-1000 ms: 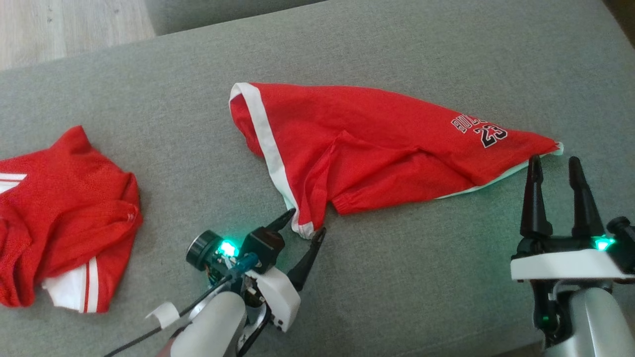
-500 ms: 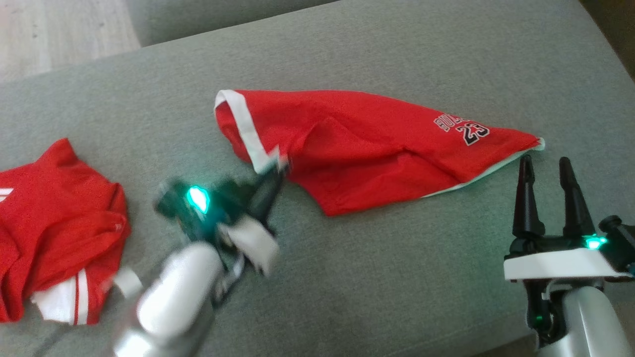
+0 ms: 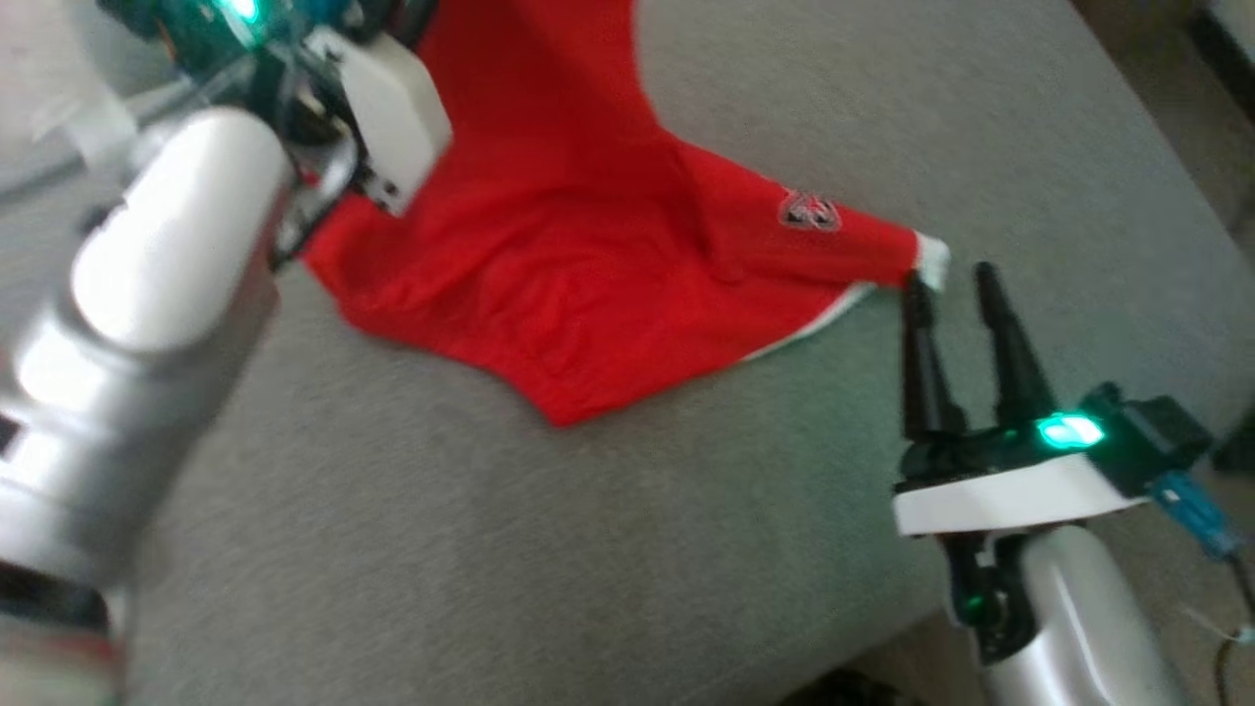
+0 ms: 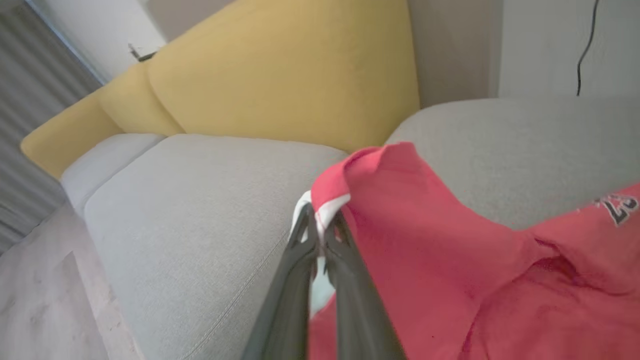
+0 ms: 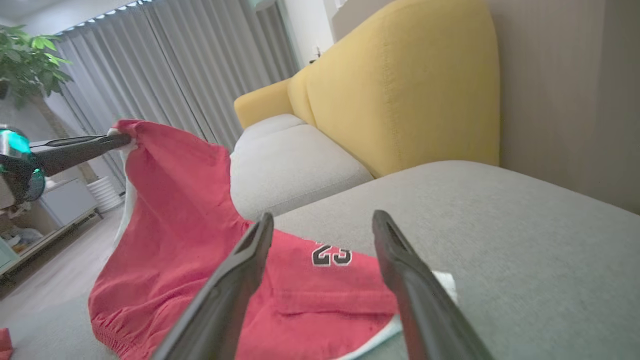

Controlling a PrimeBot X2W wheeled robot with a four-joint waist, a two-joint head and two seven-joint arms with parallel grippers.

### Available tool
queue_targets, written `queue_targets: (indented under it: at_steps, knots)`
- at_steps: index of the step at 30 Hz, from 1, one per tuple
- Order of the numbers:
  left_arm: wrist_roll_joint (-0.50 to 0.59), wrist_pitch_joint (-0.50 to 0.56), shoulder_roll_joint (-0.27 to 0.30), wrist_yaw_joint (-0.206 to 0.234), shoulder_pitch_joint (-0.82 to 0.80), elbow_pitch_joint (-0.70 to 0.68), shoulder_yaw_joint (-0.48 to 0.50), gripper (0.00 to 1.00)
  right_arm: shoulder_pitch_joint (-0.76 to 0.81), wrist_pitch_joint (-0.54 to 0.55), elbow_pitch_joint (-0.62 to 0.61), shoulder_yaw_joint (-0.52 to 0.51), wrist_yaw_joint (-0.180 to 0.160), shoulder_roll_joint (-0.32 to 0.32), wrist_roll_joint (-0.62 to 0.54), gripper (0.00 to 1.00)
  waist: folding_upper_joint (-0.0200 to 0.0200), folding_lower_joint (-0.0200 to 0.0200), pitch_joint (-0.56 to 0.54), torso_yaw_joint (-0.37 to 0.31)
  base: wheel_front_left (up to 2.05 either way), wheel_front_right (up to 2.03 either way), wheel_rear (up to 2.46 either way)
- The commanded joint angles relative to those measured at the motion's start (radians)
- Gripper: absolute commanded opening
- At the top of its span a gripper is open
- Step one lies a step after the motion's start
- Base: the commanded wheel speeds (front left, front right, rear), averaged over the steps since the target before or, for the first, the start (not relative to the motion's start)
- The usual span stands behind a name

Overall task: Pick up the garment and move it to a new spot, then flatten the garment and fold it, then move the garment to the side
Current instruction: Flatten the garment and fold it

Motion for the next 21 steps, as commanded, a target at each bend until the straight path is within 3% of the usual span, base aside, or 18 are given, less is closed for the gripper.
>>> queue_targets:
  at_steps: [1, 8, 9, 10, 15, 21]
  knots:
    - [-0.016, 0.018, 0.055, 0.001, -0.082, -0.003, -0.002, 0.00, -0.025, -0.009, -0.036, 0.045, 0.008, -0.005, 0.016, 1.00, 0.0000, -0.0001, 0.054, -0.070, 0.00, 0.00, 0.00]
    - [-0.061, 0.011, 0.170, 0.001, -0.355, 0.210, -0.193, 0.00, -0.033, -0.009, -0.066, 0.170, 0.008, -0.005, 0.079, 1.00, 0.0000, -0.0001, 0.140, -0.190, 0.00, 0.00, 0.00]
    - [-0.054, -0.009, 0.169, 0.001, -0.387, 0.241, -0.195, 0.27, -0.032, -0.009, -0.070, 0.178, 0.008, -0.005, 0.083, 1.00, 0.0000, -0.0001, 0.150, -0.196, 0.00, 0.00, 0.00]
    - [-0.044, -0.033, 0.161, 0.002, -0.414, 0.270, -0.196, 1.00, -0.031, -0.009, -0.074, 0.182, 0.008, -0.005, 0.087, 1.00, 0.0000, -0.0001, 0.159, -0.199, 0.00, 0.00, 0.00]
    - [-0.028, -0.151, 0.107, 0.020, -0.471, 0.371, -0.192, 1.00, -0.030, -0.009, -0.080, 0.182, 0.008, -0.005, 0.095, 1.00, 0.0000, -0.0001, 0.175, -0.193, 0.00, 0.00, 0.00]
    - [-0.033, -0.314, 0.034, 0.030, -0.478, 0.466, -0.192, 1.00, -0.045, -0.009, -0.071, 0.149, 0.008, -0.005, 0.069, 1.00, 0.0000, -0.0001, 0.163, -0.129, 0.00, 0.00, 0.00]
